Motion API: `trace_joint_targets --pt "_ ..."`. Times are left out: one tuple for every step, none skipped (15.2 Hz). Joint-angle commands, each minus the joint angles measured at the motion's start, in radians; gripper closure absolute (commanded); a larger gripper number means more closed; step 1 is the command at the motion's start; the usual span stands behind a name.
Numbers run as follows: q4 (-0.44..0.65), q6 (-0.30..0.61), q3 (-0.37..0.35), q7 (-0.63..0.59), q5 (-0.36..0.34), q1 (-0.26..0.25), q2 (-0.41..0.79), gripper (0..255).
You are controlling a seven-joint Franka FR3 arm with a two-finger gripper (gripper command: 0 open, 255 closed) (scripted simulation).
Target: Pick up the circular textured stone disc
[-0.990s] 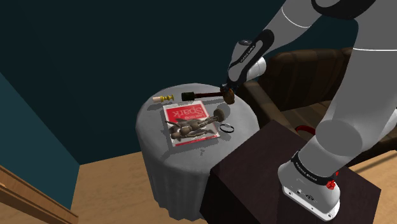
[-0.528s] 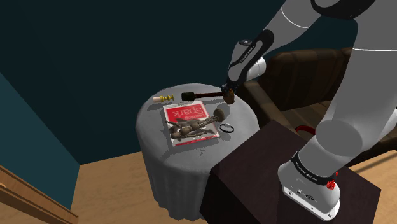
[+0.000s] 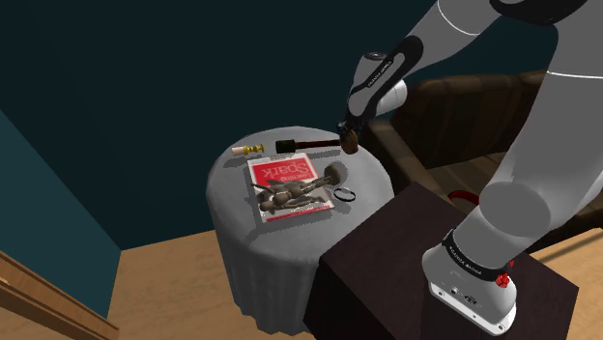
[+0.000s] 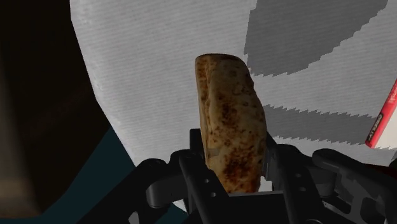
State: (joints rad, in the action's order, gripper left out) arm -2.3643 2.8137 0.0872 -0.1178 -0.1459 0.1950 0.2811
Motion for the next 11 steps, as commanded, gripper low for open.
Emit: trace_joint_targets --pt "-0.002 -0.027 -0.002 0.004 0.002 0.001 -0.029 255" --pt "-0.002 -0.039 -0.002 0.006 0.004 0.001 -0.041 255" --pt "-0.002 -0.052 -0.003 0.008 0.005 0.002 -0.054 255" --pt "-0.002 -0.064 -0.004 0.010 0.006 0.002 -0.066 255" --pt "-0.001 -0.077 -0.004 0.012 0.008 0.002 -0.078 255" --pt "-0.001 -0.090 -0.005 0.014 0.009 0.002 -0.090 255" --pt "0.000 -0.103 -0.005 0.015 0.010 0.002 -0.102 255" --pt "0.002 -0.116 -0.006 0.017 0.011 0.002 -0.114 255" --pt "0.003 -0.128 -0.006 0.019 0.012 0.002 -0.126 255" --pt "0.003 -0.130 -0.006 0.019 0.013 0.002 -0.128 255" --pt "0.003 -0.130 -0.006 0.019 0.013 0.002 -0.127 255"
